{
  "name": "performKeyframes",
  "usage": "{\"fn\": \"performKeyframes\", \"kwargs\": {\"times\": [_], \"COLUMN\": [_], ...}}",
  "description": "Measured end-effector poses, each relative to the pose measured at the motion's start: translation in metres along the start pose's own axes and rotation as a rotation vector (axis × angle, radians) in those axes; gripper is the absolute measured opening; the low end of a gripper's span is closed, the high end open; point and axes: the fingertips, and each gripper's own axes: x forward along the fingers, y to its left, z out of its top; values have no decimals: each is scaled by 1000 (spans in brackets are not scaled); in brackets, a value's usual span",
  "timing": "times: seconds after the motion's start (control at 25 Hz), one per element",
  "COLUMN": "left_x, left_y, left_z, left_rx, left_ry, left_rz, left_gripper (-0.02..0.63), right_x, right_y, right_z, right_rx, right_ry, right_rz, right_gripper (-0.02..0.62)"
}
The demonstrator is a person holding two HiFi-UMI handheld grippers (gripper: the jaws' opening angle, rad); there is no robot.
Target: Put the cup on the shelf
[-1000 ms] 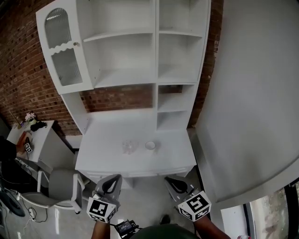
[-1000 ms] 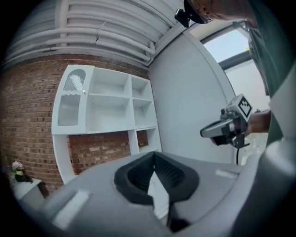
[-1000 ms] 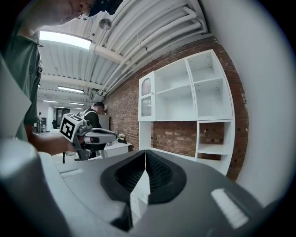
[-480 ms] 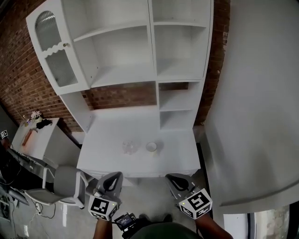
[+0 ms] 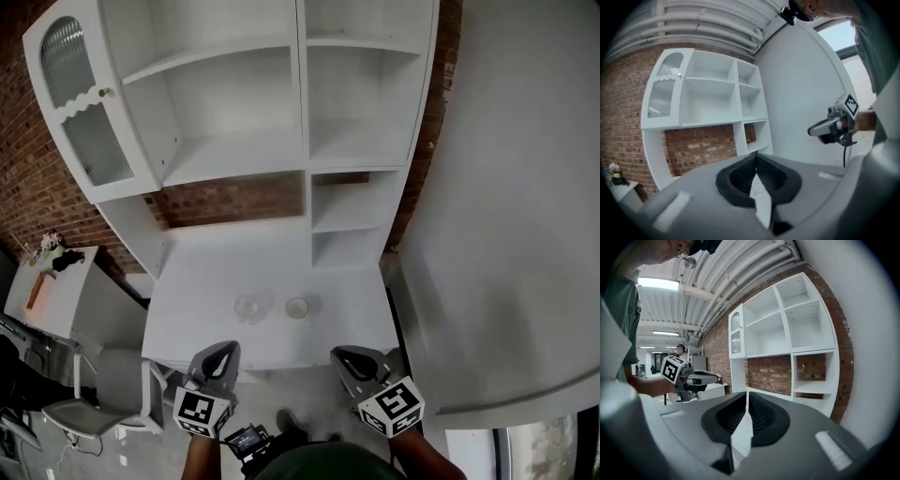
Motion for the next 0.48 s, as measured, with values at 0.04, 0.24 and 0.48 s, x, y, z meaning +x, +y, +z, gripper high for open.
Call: {"fn": "performKeyframes", "kwargs": {"times": [0.04,0.24,0.48], "left_x": [7,37,59], "left_y": [8,46,86], "left_z": [1,-5,-15], "left_rx": [-2,-7,-8], "left_ry": [-8,-24,-39], "left_rz": [-10,-68,-123], "left_gripper": [3,2,3], "right_x": [8,50,89], "right_y": [-3,-10,-11], "right_z": [3,12,12], "right_rx": [-3,-6,-4], "right_ry": [2,17,45], "right_rz": [-14,-61,-121], "right_gripper": [23,31,43]}}
